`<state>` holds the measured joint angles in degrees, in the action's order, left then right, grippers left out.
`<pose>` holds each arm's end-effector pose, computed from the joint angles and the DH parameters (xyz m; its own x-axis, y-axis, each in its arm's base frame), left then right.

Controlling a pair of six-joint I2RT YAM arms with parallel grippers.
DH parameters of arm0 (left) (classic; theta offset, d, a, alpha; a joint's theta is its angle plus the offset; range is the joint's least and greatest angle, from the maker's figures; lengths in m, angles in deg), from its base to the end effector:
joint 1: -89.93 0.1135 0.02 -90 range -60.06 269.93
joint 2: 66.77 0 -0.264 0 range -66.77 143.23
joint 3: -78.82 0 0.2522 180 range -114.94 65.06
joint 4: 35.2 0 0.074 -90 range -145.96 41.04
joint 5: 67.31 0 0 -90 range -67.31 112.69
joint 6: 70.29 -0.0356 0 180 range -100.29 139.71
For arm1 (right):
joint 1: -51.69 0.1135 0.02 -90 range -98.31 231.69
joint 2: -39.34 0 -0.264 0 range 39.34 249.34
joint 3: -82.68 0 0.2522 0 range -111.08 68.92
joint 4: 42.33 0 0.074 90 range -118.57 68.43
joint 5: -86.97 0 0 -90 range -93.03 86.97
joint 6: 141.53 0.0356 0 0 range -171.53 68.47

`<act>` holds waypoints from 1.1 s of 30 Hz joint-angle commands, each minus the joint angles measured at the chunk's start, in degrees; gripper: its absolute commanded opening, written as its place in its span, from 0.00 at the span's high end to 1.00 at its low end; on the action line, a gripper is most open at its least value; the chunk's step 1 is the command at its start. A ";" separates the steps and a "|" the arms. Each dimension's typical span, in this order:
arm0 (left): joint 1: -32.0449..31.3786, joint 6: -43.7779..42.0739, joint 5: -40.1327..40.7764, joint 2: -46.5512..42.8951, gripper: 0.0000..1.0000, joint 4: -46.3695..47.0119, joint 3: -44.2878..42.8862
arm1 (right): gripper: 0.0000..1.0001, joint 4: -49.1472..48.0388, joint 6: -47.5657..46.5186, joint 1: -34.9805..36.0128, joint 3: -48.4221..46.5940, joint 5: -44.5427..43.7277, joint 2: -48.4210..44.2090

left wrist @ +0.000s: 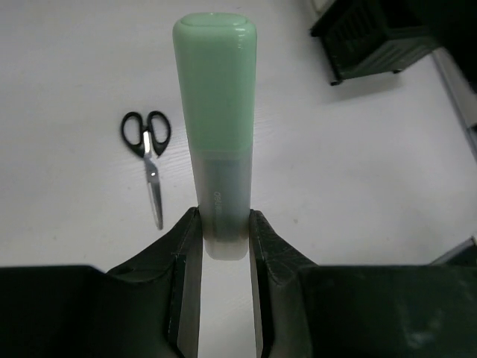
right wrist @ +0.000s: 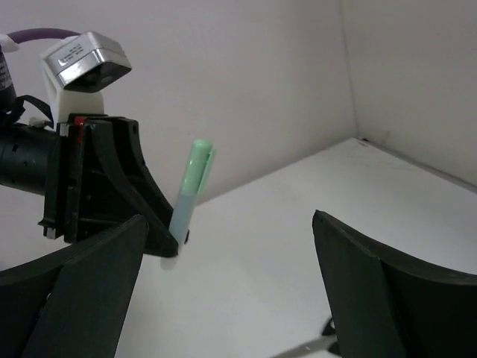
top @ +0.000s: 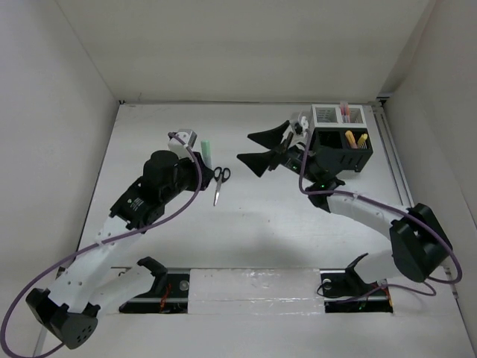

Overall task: Sort the stationery into containers
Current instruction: Pick up the pen from the center of the board, then place the pen in the storage box.

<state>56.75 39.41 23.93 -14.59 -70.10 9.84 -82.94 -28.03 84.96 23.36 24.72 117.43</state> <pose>0.1709 -0.1108 0.3609 -0.4234 -0.1258 -0.8971 0.4113 0.8557 -0.3141 0.2436 0.1797 0.3299 -0.0524 0.3877 -0.9203 -0.9006 0.3798 0.2113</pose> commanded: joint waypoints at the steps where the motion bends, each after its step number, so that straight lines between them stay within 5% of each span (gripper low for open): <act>1: 0.05 -3.18 -10.89 -2.43 1.00 4.62 1.26 | 0.03 -11.28 4.79 5.63 -4.44 -1.55 3.64; 11: 0.05 -4.76 -18.37 -5.95 1.00 6.47 2.31 | 0.09 -2.51 2.95 14.27 -13.23 -12.44 8.75; 21: 0.05 -4.24 -14.78 -5.95 1.00 6.47 2.31 | 0.18 7.60 -1.53 17.35 -16.31 -21.51 9.37; 33: 0.05 -4.24 -12.84 -6.48 1.00 6.47 2.31 | 0.43 15.70 -2.15 20.86 -18.95 -25.55 9.89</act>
<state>56.77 35.63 10.51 -19.82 -66.32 12.11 -68.71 -29.29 105.01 7.40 1.35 127.24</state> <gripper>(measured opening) 0.194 0.581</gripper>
